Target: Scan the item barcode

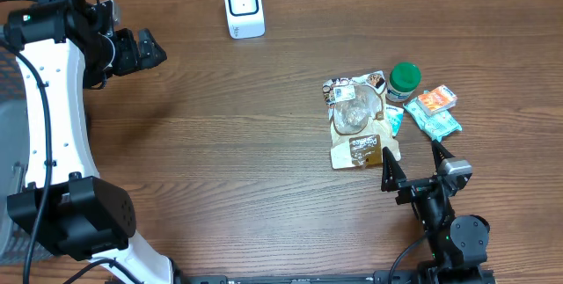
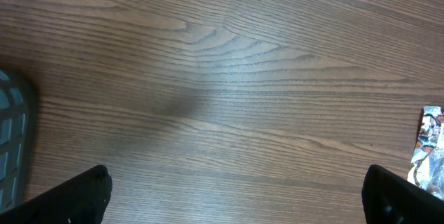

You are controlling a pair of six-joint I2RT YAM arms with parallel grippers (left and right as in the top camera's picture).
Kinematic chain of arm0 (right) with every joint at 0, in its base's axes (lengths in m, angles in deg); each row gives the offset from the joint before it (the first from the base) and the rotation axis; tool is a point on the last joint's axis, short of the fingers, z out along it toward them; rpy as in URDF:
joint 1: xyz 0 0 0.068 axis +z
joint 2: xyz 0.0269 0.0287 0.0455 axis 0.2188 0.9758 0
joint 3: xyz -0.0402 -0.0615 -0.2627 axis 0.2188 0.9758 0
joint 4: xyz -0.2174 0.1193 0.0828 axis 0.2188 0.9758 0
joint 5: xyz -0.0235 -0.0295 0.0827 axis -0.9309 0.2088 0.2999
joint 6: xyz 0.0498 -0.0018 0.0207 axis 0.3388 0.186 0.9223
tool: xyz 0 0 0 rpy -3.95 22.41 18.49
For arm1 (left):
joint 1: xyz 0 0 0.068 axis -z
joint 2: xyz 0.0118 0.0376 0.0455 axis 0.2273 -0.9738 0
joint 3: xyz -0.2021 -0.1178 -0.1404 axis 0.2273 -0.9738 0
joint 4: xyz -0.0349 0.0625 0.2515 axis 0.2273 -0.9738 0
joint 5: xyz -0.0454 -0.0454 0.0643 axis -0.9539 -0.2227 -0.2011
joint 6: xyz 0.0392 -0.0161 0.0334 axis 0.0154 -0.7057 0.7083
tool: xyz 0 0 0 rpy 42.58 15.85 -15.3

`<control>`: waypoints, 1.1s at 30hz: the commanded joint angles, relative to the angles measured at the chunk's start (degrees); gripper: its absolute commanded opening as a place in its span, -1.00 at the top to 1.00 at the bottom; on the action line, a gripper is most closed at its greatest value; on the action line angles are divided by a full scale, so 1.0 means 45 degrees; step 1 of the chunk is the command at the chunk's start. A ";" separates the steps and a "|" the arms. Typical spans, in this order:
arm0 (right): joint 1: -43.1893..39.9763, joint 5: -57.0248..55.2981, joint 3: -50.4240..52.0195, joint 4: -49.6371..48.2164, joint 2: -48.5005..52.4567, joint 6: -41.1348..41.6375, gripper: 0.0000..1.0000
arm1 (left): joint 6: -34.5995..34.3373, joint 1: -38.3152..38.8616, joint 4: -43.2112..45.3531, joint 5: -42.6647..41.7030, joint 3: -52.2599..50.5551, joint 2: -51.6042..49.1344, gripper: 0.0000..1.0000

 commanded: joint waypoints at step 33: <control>-0.0049 -0.0087 0.0136 -0.0102 -0.0136 0.0092 -1.00 | 0.3279 0.2613 1.6563 -0.0141 -2.0385 1.8535 -0.99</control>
